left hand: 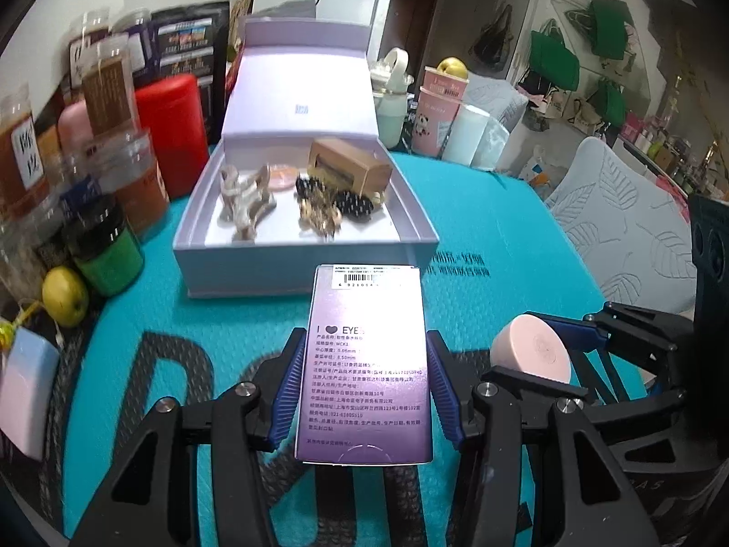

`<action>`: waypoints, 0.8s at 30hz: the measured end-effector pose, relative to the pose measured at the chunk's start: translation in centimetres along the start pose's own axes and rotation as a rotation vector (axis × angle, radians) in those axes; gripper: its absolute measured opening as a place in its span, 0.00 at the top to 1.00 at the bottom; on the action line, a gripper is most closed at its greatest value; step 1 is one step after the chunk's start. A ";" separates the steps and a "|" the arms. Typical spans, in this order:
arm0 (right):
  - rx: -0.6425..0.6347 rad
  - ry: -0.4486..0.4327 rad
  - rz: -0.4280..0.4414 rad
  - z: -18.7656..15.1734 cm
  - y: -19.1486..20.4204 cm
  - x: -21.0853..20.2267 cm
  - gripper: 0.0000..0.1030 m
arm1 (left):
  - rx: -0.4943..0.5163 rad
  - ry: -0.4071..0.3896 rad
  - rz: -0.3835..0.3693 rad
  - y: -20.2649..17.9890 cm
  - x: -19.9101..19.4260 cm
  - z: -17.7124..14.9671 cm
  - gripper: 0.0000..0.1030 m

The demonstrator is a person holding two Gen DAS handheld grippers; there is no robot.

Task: Organize rigid objects
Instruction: 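Lift and carry the card box and pink compact toward the gift box with both tools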

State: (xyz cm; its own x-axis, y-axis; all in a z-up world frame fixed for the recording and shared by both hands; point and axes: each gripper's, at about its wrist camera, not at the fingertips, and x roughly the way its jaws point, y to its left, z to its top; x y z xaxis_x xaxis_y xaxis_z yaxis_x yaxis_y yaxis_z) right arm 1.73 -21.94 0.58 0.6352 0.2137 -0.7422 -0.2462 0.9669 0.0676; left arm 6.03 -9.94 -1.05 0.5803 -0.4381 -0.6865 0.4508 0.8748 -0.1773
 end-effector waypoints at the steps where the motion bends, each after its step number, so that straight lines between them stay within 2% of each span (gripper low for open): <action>1: -0.001 -0.004 -0.001 0.3 -0.1 0.0 0.51 | 0.000 -0.001 0.000 0.0 0.0 0.2 0.51; 7: -0.022 -0.028 -0.006 2.2 -0.1 -0.2 0.51 | 0.004 -0.011 -0.011 0.5 0.3 1.8 0.51; 24: -0.038 -0.082 0.010 7.6 -1.7 1.7 0.51 | 0.027 -0.057 0.028 1.8 1.5 7.3 0.51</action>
State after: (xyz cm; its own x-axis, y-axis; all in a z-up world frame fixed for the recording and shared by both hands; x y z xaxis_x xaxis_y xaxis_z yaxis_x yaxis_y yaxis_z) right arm 8.81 -22.11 4.27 0.6897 0.2354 -0.6847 -0.2793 0.9590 0.0484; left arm 12.66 -10.50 2.70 0.6301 -0.4256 -0.6495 0.4518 0.8812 -0.1392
